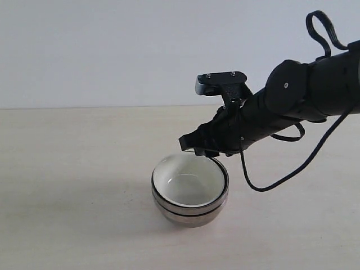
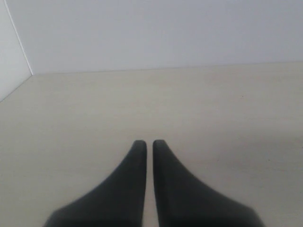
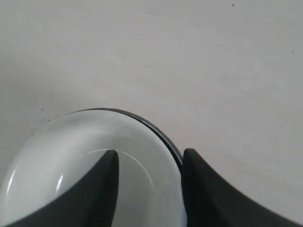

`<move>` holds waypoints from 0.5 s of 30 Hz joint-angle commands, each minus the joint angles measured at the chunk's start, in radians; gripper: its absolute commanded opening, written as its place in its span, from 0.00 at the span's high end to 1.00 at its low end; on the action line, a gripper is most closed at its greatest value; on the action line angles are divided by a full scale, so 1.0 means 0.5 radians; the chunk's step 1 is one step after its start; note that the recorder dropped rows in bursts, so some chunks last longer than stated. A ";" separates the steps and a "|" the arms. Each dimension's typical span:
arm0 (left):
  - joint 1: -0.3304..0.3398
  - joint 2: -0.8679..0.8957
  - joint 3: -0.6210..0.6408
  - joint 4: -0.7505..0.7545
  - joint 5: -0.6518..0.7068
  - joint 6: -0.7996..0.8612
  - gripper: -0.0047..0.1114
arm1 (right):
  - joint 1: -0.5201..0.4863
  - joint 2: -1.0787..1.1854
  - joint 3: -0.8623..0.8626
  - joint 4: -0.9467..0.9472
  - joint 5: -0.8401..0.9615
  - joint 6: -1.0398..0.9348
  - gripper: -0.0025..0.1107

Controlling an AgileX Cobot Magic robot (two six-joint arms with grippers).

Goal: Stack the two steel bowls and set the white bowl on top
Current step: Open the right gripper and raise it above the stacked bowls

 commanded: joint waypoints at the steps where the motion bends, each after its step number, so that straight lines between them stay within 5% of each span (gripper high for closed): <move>1: 0.001 -0.006 0.007 -0.005 0.001 -0.023 0.92 | 0.007 -0.062 -0.007 0.002 -0.019 -0.024 0.64; 5: 0.001 -0.006 0.007 -0.005 0.001 -0.023 0.92 | 0.093 -0.072 -0.007 0.002 -0.001 -0.079 0.74; 8: 0.001 -0.006 0.007 -0.005 0.001 -0.023 0.92 | 0.195 -0.072 -0.007 0.002 -0.011 -0.158 0.96; 15: 0.001 -0.006 0.007 -0.005 0.001 -0.023 0.92 | 0.349 -0.014 -0.007 0.007 -0.153 -0.163 0.98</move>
